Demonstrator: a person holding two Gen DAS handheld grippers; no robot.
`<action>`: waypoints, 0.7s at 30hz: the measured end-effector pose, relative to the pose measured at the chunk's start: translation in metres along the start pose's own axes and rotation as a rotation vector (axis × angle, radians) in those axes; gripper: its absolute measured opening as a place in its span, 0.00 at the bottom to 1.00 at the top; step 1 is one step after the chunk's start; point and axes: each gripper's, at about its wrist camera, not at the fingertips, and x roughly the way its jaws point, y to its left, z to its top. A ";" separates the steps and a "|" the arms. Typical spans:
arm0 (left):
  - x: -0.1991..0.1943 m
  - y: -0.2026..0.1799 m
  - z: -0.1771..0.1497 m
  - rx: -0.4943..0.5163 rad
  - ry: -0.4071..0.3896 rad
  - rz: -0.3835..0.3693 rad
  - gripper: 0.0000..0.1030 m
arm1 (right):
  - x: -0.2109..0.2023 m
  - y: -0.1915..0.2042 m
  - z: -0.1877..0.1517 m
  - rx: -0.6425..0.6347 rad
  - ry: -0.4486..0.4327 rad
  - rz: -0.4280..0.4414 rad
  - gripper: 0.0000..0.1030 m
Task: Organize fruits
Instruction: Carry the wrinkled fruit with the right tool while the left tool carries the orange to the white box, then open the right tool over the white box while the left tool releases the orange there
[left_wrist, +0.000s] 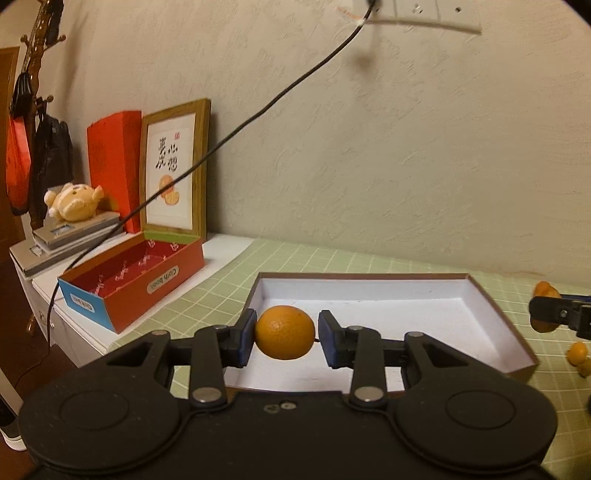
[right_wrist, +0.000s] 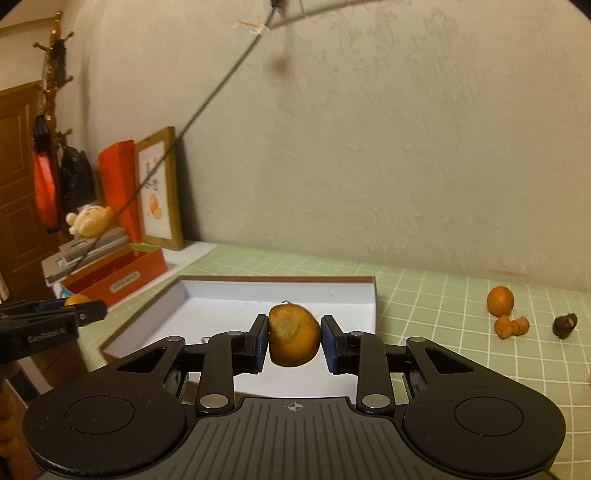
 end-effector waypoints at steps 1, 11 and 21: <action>0.005 0.001 -0.001 -0.001 0.009 0.002 0.27 | 0.005 -0.003 0.000 0.004 0.008 -0.009 0.30; 0.047 0.012 -0.006 -0.004 0.084 0.028 0.27 | 0.050 -0.020 -0.003 0.023 0.067 -0.055 0.30; 0.068 0.012 -0.012 0.005 0.168 0.039 0.39 | 0.068 -0.030 -0.010 0.080 0.080 -0.121 0.84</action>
